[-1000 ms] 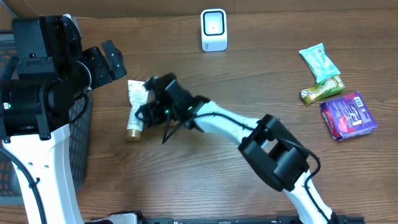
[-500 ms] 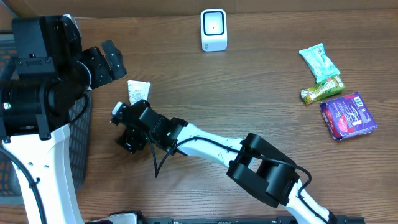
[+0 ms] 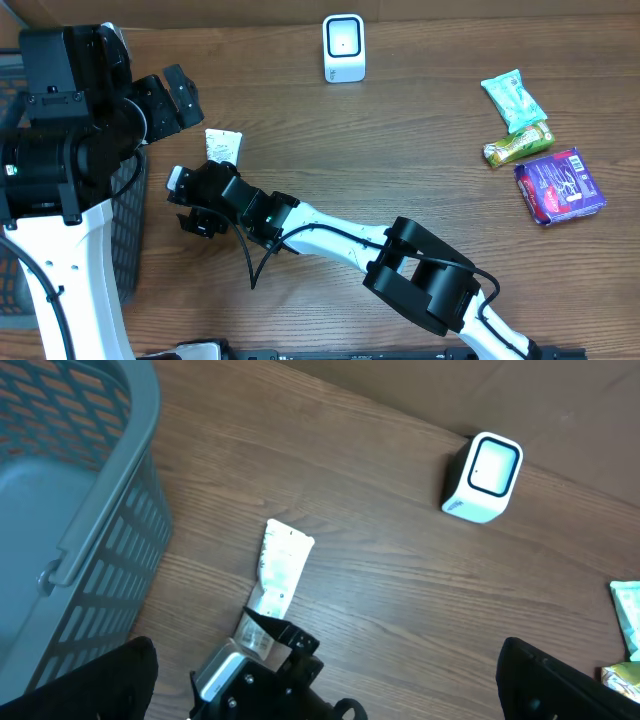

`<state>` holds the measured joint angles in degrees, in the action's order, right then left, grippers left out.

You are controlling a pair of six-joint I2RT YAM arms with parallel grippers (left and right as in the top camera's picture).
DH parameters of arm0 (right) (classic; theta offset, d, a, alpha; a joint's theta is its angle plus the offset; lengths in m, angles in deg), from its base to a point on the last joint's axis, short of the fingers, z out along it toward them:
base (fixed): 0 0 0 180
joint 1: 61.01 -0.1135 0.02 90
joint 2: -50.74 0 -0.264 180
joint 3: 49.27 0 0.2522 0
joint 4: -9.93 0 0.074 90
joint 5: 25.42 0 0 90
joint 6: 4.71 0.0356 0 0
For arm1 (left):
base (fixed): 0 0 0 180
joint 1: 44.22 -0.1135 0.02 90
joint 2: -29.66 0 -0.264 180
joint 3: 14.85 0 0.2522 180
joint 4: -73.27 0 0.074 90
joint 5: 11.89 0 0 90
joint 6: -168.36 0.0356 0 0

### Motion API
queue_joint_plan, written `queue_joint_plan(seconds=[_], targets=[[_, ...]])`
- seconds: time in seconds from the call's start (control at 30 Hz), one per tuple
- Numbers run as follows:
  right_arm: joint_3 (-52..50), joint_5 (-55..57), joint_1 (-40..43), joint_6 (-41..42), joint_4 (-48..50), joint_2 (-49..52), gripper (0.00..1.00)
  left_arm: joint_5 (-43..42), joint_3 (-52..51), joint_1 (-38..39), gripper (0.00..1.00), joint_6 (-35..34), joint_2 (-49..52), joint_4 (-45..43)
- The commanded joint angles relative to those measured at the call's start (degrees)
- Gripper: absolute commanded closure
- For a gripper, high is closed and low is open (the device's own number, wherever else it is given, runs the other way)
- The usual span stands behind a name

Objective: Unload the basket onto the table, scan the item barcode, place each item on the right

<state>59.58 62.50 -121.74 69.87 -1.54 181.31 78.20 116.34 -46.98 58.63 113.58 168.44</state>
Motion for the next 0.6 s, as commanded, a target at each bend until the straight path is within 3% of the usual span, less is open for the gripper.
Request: queue_joint_plan(seconds=[0.0, 0.4, 0.57], targets=[[2.8, 1.4, 0.8, 4.0, -0.3, -0.9, 0.13, 0.5, 0.7, -0.2, 0.0, 0.4, 0.2, -0.2], [26.8, 0.5, 3.2, 7.8, -23.2, 6.9, 0.14, 0.5, 0.7, -0.2, 0.0, 0.4, 0.2, -0.2], [28.1, 0.8, 3.3, 8.2, -25.8, 11.4, 0.14, 0.5, 0.7, -0.2, 0.0, 0.4, 0.2, -0.2]])
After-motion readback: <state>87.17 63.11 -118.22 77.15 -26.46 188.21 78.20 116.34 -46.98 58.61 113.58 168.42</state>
